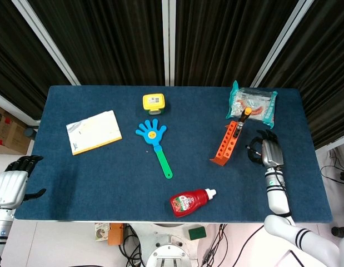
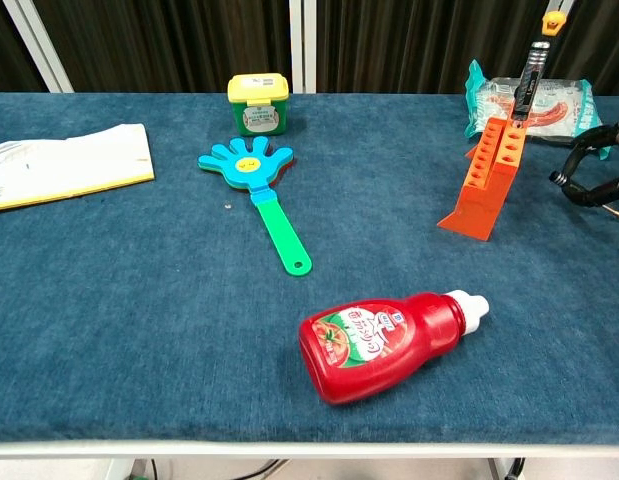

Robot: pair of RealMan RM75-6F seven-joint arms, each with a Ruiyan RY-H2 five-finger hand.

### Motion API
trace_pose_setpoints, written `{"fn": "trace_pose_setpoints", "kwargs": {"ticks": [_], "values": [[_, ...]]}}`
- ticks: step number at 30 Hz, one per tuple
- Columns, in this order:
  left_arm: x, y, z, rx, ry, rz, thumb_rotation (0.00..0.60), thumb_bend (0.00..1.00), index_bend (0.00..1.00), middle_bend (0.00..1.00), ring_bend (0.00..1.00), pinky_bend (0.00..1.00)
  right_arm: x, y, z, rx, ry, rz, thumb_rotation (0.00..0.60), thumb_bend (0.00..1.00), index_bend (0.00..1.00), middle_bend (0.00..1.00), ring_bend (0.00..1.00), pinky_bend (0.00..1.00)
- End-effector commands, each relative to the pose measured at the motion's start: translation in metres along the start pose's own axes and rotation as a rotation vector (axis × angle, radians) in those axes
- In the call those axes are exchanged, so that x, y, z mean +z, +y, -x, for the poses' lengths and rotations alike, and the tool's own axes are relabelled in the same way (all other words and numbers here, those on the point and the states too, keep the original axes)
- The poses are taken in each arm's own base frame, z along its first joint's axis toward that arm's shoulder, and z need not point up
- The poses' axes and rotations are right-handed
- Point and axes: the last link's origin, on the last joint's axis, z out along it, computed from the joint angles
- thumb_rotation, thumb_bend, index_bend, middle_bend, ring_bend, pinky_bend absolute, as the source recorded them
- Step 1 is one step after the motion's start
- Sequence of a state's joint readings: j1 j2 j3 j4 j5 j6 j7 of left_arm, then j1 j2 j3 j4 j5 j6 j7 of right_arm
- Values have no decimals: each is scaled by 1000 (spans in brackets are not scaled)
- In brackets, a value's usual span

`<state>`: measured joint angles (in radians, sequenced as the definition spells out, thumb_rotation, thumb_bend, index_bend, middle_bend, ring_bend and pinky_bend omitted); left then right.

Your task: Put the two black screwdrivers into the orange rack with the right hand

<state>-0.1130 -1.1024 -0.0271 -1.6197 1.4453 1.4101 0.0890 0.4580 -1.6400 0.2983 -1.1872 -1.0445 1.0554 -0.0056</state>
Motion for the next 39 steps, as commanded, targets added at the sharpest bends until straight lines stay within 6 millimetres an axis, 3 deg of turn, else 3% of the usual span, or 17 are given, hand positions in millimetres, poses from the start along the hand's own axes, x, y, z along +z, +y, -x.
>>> {"fn": "trace_pose_setpoints", "kwargs": {"ticks": [1,8,12,15,23,30,35,39], "values": [[0,0,0,1,-3,0,600,13,184,203,142,260,-19,-3,-26,128,38,-79,600,429,671,138,0,0],[1,3,3,8,-10,4,600,13,184,202,142,260,-50,-9,-69,401,23,-206,600,447,680,153,0,0],[3,4,4,13,-16,4,600,13,184,203,143,259,-65,-23,-80,554,26,-316,600,447,685,156,0,0],[3,5,5,15,-19,4,600,13,184,203,142,260,-72,-34,-80,693,-12,-383,600,446,687,161,0,0],[2,5,4,7,-23,11,600,13,184,203,143,260,-66,-45,-62,797,-76,-453,600,430,690,233,7,9],[1,2,2,-1,-14,7,600,12,184,203,142,260,-62,-54,-52,824,-96,-480,600,460,725,355,189,236],[1,1,2,-3,-16,9,600,13,184,202,142,260,-59,-62,-49,847,-103,-494,600,470,752,426,322,341],[1,1,2,-4,-17,7,600,13,184,203,143,260,-56,-67,-47,850,-104,-500,600,490,758,474,360,369]]}}
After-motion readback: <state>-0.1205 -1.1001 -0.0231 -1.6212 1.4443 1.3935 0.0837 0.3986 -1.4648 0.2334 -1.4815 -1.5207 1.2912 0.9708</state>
